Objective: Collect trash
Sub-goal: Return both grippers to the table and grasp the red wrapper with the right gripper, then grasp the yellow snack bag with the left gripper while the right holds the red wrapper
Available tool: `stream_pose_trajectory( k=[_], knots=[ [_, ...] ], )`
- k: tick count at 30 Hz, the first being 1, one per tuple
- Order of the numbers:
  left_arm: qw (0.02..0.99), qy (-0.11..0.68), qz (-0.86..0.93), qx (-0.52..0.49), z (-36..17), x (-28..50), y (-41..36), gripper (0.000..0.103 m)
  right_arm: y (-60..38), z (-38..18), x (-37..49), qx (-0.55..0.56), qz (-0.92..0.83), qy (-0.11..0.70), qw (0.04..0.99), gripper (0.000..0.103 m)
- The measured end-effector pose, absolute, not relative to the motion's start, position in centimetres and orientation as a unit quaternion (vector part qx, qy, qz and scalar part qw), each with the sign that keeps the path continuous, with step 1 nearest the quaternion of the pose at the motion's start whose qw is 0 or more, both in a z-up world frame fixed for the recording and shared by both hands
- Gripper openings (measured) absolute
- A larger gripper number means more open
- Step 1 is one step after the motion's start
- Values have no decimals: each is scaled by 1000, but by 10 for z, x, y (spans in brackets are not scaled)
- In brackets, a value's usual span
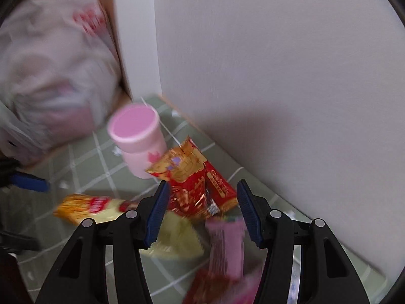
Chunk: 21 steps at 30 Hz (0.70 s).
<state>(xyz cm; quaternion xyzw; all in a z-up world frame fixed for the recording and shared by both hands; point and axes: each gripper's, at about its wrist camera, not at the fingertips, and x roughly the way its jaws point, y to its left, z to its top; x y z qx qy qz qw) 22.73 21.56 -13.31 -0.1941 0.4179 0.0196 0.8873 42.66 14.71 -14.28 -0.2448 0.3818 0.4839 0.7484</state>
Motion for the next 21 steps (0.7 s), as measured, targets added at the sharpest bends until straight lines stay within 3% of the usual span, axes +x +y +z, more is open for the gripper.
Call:
stream_pose_trajectory(
  k=[3, 7, 9, 21],
  knots=[
    [888, 412, 22, -203, -134, 226, 225, 73, 155, -158, 435, -245, 493, 409, 728, 53],
    [888, 413, 17, -199, -133, 236, 225, 73, 143, -155, 440, -207, 495, 433, 724, 33],
    [889, 414, 15, -195, -132, 239, 226, 73, 129, -146, 438, -185, 487, 431, 736, 27],
    [901, 409, -2, -143, -131, 297, 222, 73, -5, -70, 381, -80, 361, 363, 855, 27]
  ],
)
